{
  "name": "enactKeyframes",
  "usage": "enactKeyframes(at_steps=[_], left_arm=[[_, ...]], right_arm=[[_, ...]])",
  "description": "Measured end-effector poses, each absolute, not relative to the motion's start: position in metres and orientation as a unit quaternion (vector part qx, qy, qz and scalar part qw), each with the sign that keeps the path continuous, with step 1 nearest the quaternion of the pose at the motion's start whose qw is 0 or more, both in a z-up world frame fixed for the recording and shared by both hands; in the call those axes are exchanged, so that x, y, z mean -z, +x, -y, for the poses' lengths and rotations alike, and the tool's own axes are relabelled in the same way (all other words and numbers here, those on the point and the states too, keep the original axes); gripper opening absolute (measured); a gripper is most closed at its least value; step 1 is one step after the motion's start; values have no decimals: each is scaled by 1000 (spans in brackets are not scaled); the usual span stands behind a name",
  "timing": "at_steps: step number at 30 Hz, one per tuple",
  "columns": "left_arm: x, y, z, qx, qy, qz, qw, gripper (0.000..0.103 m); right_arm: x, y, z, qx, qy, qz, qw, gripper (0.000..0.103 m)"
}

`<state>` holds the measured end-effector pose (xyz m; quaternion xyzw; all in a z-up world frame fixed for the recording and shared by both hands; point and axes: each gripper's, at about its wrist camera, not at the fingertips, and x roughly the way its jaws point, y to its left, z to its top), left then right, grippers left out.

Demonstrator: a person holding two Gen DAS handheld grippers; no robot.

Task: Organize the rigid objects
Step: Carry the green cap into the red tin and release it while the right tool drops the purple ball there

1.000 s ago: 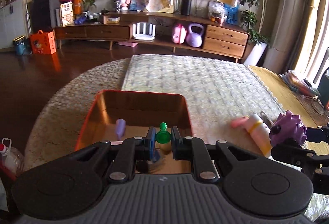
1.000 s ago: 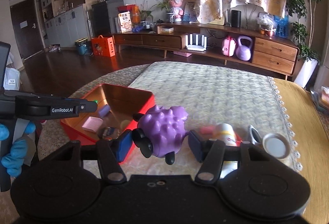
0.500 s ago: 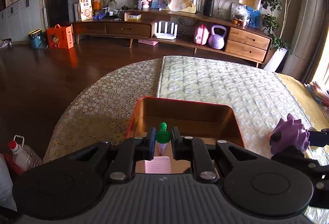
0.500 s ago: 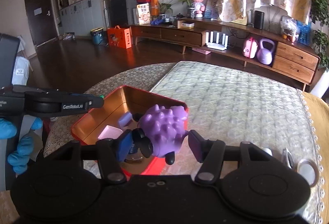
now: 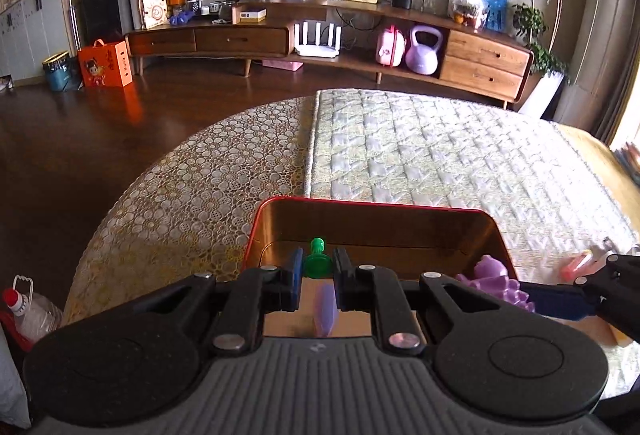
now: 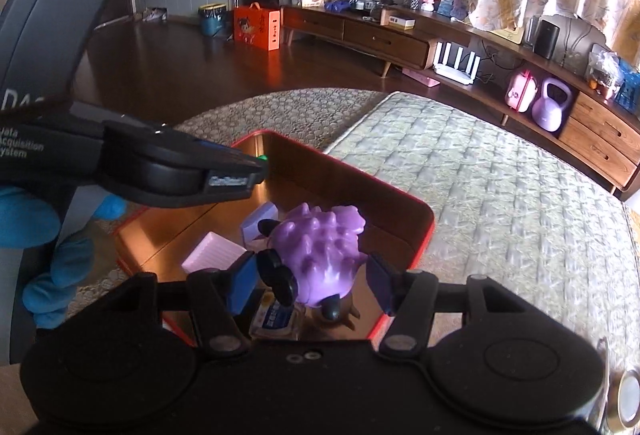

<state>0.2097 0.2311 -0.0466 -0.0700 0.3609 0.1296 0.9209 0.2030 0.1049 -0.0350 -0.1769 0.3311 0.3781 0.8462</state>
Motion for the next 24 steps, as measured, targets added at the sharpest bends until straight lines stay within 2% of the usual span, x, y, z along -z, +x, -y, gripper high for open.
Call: enactKeyframes(at_steps=[18,21,24], left_arm=[[77,253,-225,-104,-47,-416,902,15],[81,256,-228,-105,-53,-431,894,16],[86,258,-236,-113,-73,-445,885,15]], right_arm=[[56,213,-117,-387,-196,-347,832,59],[55,215,-116,-386,-188,-348,834,55],[52,216,-114,-389,-173,-356,832,56]])
